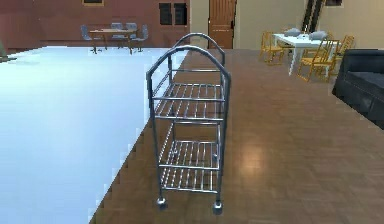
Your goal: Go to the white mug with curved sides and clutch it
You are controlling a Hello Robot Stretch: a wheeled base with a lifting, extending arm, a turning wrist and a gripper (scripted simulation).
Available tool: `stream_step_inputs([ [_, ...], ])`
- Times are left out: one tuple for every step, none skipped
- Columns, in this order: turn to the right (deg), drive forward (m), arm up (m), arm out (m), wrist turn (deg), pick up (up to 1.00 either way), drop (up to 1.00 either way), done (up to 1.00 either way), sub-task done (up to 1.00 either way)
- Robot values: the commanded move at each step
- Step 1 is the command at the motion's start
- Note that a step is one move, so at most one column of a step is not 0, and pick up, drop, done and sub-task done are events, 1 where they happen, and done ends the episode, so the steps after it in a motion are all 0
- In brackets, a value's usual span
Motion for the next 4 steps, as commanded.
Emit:
stream_step_inputs([
  [0.0, 0.4, 0.0, 0.0, 0.0, 0.0, 0.0, 0.0, 0.0],
  [45.0, 0.0, 0.0, 0.0, 0.0, 0.0, 0.0, 0.0, 0.0],
  [18.0, 0.0, 0.0, 0.0, 0.0, 0.0, 0.0, 0.0, 0.0],
  [0.0, 0.65, 0.0, 0.0, 0.0, 0.0, 0.0, 0.0, 0.0],
])
